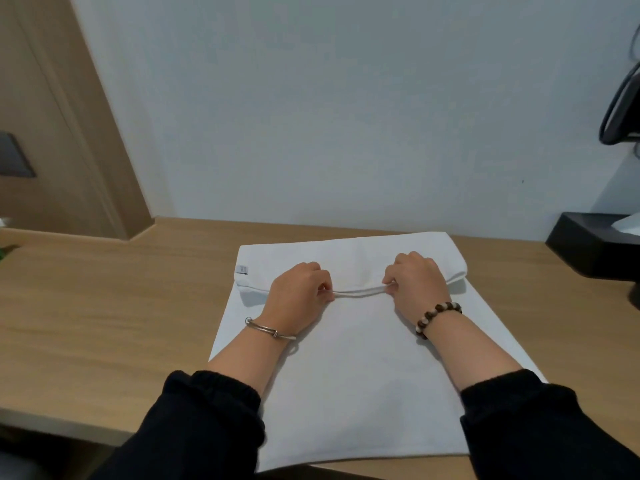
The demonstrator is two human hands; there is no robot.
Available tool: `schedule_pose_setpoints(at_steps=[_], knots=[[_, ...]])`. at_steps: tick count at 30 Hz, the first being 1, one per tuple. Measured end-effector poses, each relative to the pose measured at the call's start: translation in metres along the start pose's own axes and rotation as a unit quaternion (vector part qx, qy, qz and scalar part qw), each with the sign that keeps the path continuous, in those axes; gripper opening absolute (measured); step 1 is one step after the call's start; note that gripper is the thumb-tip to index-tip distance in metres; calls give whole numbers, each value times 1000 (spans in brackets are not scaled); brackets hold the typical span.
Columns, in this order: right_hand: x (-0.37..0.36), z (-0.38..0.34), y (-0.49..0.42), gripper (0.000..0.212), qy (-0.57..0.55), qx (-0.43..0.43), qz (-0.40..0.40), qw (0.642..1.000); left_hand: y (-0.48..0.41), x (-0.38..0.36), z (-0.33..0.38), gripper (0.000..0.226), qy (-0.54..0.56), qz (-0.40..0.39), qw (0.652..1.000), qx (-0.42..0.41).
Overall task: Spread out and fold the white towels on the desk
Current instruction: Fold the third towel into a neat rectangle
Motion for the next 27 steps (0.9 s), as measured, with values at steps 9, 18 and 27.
schedule_pose_setpoints(at_steps=[9,18,27], knots=[[-1,7,6,18,-94,-33,-14,995,1,2,-12,2,88,-68,993,49],[6,-2,8,20,-30,18,11,999,2,-2,-4,8,2,-57,998,-4],[-3,5,9,23,-65,-42,-70,995,7,4,4,16,-33,-37,997,-63]])
Point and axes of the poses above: each hand's wrist, its own y-axis away from the middle knuckle, its own x-axis out of the back of the hand, z = x × y, the point moved 5 cm from there along -y, towards the middle knuckle, and after that the axes turned 3 degrees about x, right-handed, at the moved point
